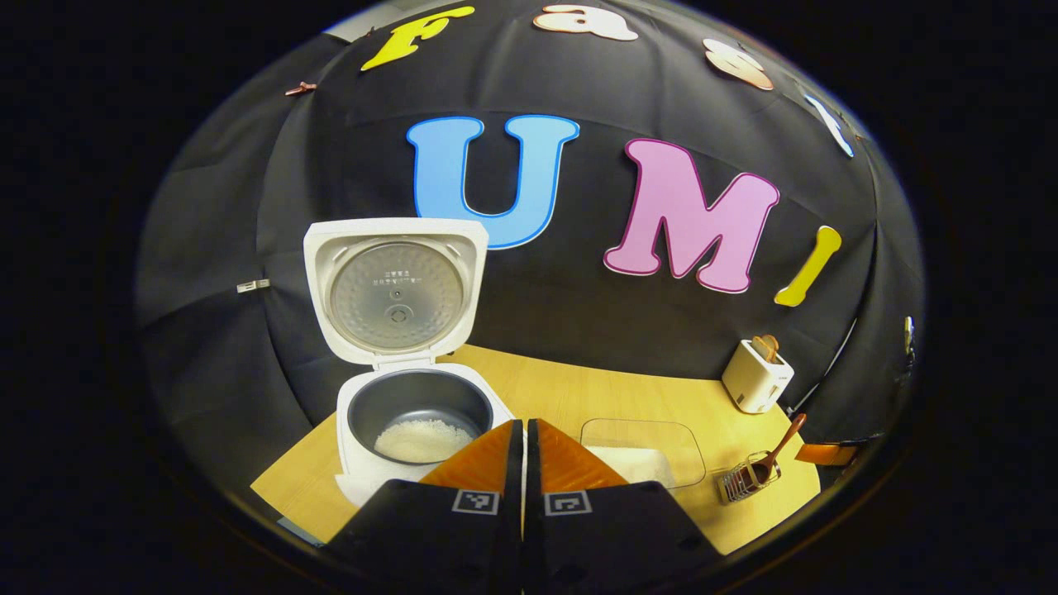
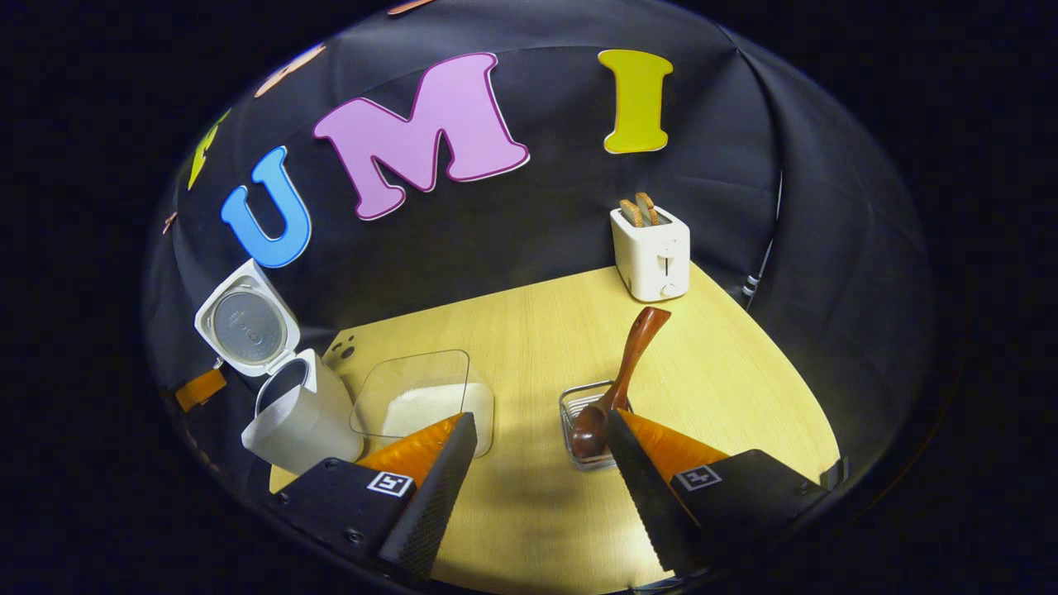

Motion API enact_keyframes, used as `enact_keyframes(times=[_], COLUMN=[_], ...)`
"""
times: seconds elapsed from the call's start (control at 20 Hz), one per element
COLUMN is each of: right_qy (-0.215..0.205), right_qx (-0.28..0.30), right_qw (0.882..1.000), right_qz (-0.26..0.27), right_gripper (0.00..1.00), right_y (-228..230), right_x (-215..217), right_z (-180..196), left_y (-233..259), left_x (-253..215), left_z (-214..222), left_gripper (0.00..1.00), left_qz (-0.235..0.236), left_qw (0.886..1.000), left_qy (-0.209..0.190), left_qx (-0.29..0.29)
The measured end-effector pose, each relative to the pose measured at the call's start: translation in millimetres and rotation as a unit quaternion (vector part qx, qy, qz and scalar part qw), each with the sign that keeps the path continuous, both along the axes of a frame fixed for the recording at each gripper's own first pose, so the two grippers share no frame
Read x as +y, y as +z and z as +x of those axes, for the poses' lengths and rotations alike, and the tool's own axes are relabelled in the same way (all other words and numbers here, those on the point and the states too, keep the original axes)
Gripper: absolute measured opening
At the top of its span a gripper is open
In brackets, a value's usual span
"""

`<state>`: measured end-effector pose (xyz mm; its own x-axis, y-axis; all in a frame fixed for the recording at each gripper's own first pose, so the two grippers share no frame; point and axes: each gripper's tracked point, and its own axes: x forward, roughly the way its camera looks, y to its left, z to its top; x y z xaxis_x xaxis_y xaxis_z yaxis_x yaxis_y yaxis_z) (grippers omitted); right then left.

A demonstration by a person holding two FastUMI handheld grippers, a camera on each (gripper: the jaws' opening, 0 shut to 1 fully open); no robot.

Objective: Close the left gripper, press the button to open the rice cooker; take a wooden spoon from the chopstick holder with the right hand, scoop a spoonful of rice and pour it into the rice cooker, then put the wooden spoon back into the chopstick holder.

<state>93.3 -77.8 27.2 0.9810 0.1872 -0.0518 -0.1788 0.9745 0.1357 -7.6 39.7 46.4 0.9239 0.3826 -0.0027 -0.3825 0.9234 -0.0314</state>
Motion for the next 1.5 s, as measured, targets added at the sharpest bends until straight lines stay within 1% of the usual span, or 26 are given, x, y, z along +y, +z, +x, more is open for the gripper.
enact_keyframes(times=[0.15,0.2,0.35,0.4,0.6,0.65,0.7,0.75,0.85,1.0,1.1,1.3,1.4,1.45,1.5], right_qy=[-0.005,-0.008,-0.007,-0.003,0.009,0.01,0.009,0.013,0.028,0.022,0.024,0.021,0.017,0.022,0.025], right_qx=[0.007,0.01,0.024,0.032,0.069,0.082,0.088,0.094,0.115,0.135,0.137,0.147,0.15,0.155,0.159], right_qw=[1.0,1.0,1.0,0.999,0.997,0.996,0.996,0.995,0.992,0.989,0.987,0.984,0.983,0.982,0.981], right_qz=[0.007,0.008,0.002,0.002,0.019,0.023,0.026,0.032,0.048,0.059,0.074,0.097,0.104,0.106,0.109], right_gripper=[0.98,0.98,0.98,0.98,0.98,0.99,0.99,0.99,0.99,0.99,0.99,0.98,0.96,0.96,0.94], right_y=[3,4,3,1,-11,-15,-18,-19,-25,-34,-34,-37,-38,-40,-41], right_x=[-17,-25,-39,-42,-46,-47,-49,-48,-41,-42,-39,-38,-39,-36,-33], right_z=[17,24,45,51,79,85,95,104,118,146,159,179,185,185,185], left_y=[-3,-5,-9,-9,-7,-7,-9,-11,-16,-31,-38,-52,-55,-56,-57], left_x=[-13,-16,-25,-28,-37,-40,-44,-46,-48,-50,-51,-50,-50,-50,-49], left_z=[-1,-1,-3,-4,-1,-2,-1,-2,-3,-9,-13,-18,-18,-18,-17], left_gripper=[0.1,0.15,0.24,0.41,0.89,0.89,0.92,0.92,0.92,0.92,0.92,0.92,0.92,0.92,0.92], left_qz=[0.003,0.003,0.005,0.005,0.016,0.018,0.02,0.022,0.025,0.023,0.02,0.009,0.004,0.003,0.002], left_qw=[1.0,1.0,1.0,1.0,1.0,1.0,1.0,1.0,1.0,0.999,0.999,0.998,0.998,0.998,0.998], left_qy=[-0.002,-0.002,0.001,-0.002,-0.001,-0.001,-0.003,-0.003,0.001,0.011,0.018,0.026,0.028,0.029,0.029], left_qx=[-0.002,0.0,0.002,0.0,-0.001,-0.001,0.002,0.006,0.013,0.03,0.037,0.051,0.052,0.052,0.052])
